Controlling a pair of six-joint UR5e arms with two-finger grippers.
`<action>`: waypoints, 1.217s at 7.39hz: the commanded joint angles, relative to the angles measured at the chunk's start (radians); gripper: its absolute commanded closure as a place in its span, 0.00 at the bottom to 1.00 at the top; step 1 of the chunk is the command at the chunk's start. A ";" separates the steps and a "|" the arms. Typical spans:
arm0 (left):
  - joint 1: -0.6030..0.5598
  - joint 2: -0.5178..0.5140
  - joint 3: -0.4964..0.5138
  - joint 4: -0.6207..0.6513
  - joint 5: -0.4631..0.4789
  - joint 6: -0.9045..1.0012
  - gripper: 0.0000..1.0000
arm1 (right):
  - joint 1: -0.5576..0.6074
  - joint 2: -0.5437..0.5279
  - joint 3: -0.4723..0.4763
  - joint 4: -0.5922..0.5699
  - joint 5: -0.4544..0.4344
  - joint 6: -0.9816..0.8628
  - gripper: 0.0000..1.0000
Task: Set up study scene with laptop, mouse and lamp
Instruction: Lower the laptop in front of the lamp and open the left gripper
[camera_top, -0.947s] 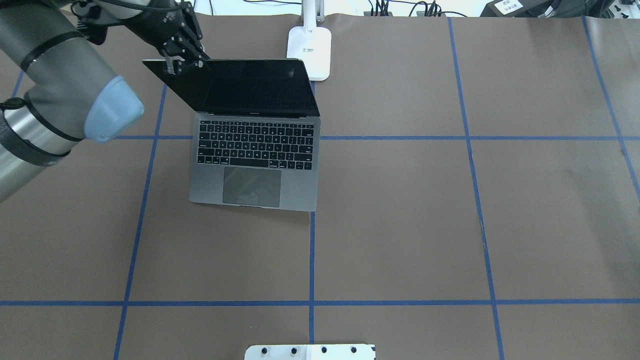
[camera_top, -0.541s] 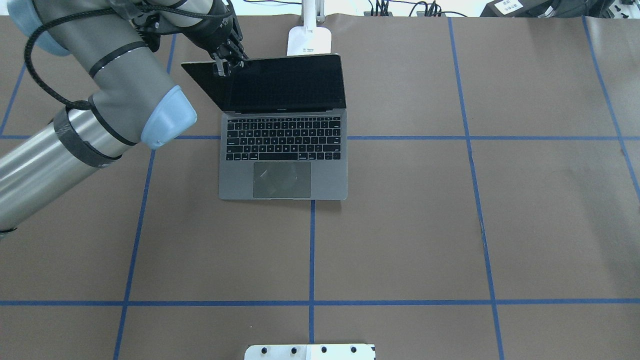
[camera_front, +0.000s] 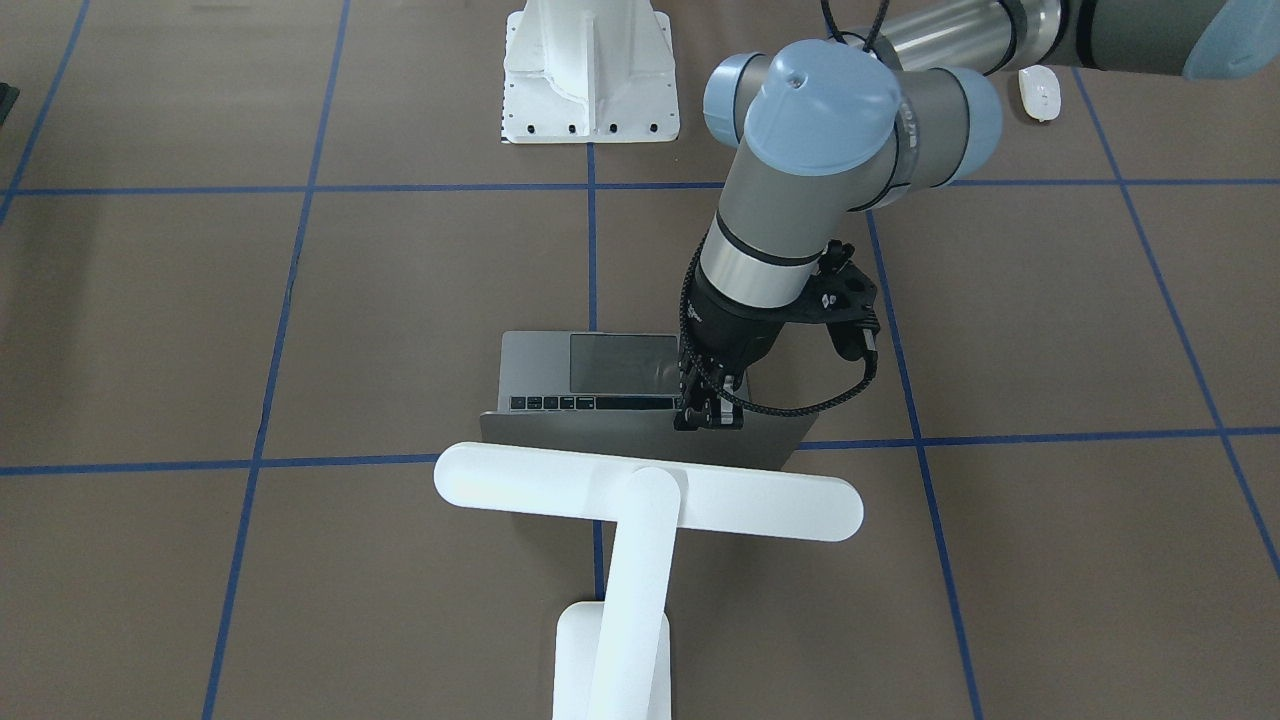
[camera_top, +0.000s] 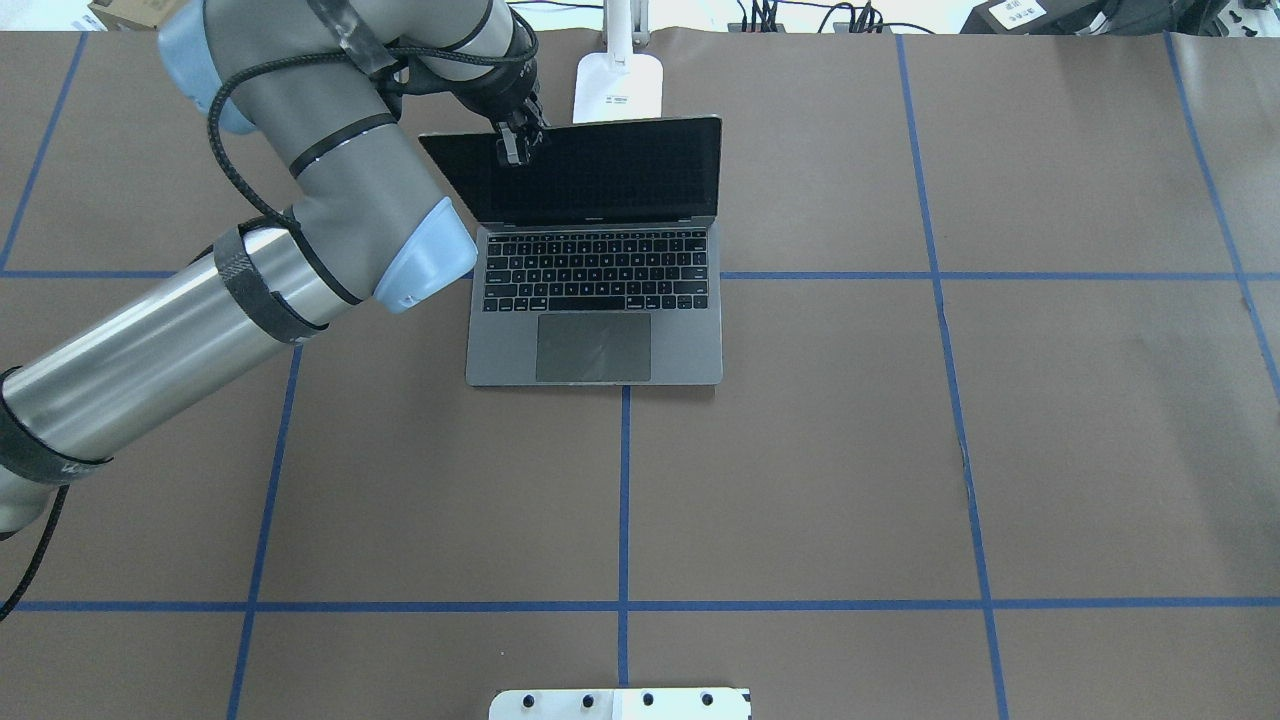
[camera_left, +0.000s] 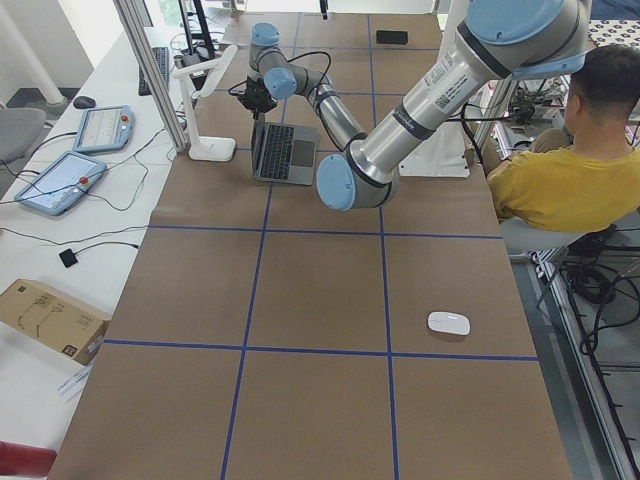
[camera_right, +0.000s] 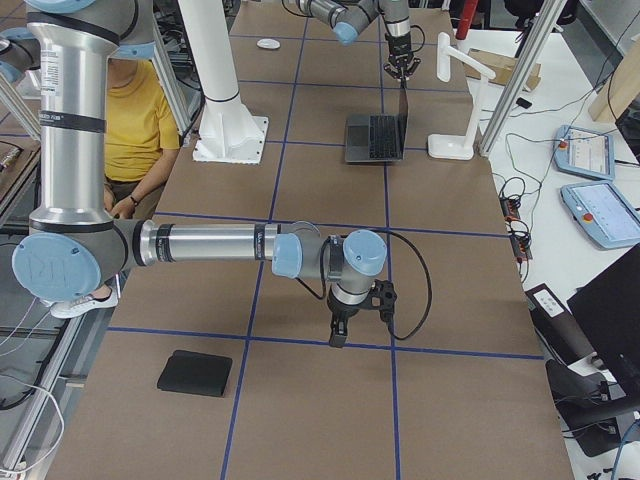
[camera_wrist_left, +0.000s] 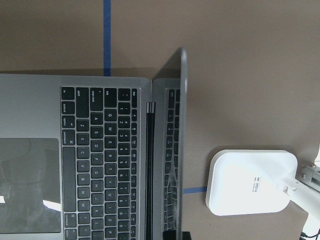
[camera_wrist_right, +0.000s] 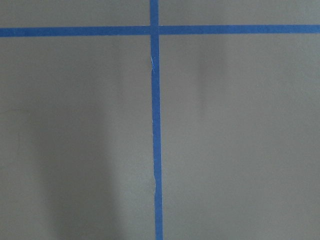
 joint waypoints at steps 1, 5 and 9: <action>0.018 -0.022 0.071 -0.056 0.043 -0.030 1.00 | -0.004 0.000 0.000 0.000 0.000 0.000 0.00; 0.018 -0.040 0.073 -0.053 0.066 -0.050 1.00 | -0.007 0.000 -0.003 0.000 0.000 0.000 0.00; 0.044 -0.034 0.067 -0.055 0.097 -0.039 0.81 | -0.010 0.002 -0.005 0.000 0.000 0.000 0.00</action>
